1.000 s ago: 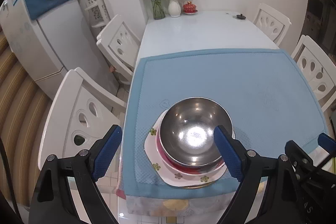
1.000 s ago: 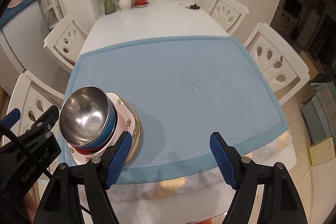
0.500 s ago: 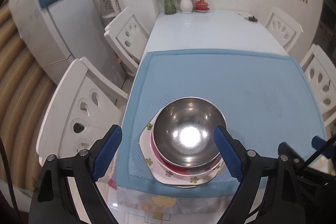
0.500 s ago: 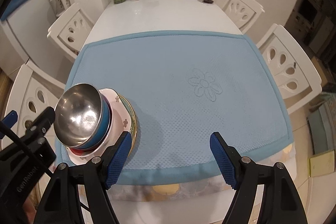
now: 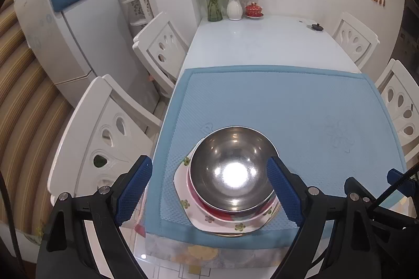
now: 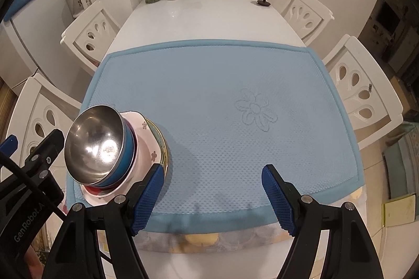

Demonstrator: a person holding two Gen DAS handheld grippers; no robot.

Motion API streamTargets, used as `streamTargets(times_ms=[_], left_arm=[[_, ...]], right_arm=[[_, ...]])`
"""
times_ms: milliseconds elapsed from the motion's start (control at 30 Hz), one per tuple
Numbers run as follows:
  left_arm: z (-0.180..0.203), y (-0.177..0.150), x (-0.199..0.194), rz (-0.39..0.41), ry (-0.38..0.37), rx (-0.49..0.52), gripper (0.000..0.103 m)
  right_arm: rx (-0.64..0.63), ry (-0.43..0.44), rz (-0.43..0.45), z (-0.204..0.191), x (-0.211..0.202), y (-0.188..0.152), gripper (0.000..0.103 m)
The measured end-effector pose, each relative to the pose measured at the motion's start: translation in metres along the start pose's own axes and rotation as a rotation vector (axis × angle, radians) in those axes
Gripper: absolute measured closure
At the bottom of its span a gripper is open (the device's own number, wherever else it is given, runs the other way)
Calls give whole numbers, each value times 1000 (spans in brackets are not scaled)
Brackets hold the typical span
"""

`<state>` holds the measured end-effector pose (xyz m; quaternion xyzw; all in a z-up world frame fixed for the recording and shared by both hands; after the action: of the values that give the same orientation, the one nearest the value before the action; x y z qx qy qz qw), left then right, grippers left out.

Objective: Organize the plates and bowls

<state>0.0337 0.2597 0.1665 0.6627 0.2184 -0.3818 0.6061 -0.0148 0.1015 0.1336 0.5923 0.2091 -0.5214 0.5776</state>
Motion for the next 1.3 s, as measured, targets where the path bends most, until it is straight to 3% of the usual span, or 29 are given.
streamTargets(times_ms=[400,1300], left_arm=[[-7,0,-8,32,-12,20,15],[-8,-7,-5,-2,-32,34,15]], right_arm=[[14,-29,24,-7,-9,-4,28],[36,-40,17,-8,-15,-16,28]])
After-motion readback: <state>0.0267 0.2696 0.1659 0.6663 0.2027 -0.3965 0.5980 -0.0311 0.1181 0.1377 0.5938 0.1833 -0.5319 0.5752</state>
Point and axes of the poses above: each gripper's, at about its wrist camera, not at the fingertips, and x roughly the way its jaws point, z to its right, y to its top, the point moved 3 cm from there along x, roughly the way its jaws point, and after that the axes turned 13 degrees about -y, right-handed, at the moved point
